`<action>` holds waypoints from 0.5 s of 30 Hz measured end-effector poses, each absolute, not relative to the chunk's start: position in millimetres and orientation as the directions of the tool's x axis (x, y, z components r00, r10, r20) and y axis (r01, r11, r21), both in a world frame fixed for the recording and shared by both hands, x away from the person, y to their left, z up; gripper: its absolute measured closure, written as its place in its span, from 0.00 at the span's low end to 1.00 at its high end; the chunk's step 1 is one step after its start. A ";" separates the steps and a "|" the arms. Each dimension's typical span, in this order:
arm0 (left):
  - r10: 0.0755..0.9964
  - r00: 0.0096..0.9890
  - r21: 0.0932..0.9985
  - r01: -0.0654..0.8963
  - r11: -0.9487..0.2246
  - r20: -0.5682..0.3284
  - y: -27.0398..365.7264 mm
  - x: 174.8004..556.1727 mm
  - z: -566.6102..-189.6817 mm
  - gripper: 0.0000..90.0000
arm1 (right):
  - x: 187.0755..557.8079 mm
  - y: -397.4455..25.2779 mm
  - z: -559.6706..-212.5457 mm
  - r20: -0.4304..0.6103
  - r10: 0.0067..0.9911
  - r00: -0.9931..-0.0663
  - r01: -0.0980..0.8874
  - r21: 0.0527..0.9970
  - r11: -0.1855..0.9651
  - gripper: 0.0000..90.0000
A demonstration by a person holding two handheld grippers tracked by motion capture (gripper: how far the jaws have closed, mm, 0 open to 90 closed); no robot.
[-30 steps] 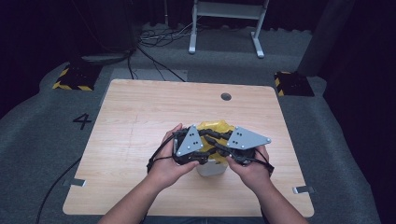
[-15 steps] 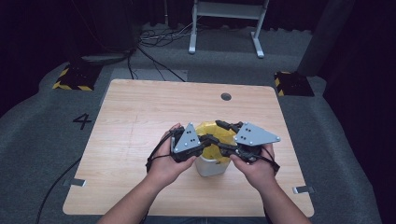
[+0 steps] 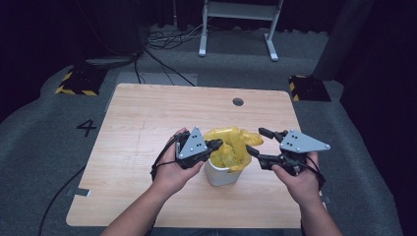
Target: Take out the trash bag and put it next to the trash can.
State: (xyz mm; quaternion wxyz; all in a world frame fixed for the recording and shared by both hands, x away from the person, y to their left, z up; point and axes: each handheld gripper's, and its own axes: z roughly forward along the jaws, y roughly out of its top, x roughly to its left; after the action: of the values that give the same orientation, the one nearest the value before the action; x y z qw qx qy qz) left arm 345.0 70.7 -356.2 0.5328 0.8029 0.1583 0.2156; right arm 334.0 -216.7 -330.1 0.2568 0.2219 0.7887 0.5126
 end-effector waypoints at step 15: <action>0.421 0.880 0.905 -0.022 -0.425 0.218 55.6 348.4 -356.2 0.46 | 342.4 -176.3 -329.1 -0.182 0.474 -0.862 0.072 0.880 0.469 1.00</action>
State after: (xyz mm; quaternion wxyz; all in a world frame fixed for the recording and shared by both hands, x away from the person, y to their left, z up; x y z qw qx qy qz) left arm 348.4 55.6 -356.2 0.5222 0.8170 0.1222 0.2117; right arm 342.4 -176.3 -329.1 0.2053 0.1640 0.8321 0.4884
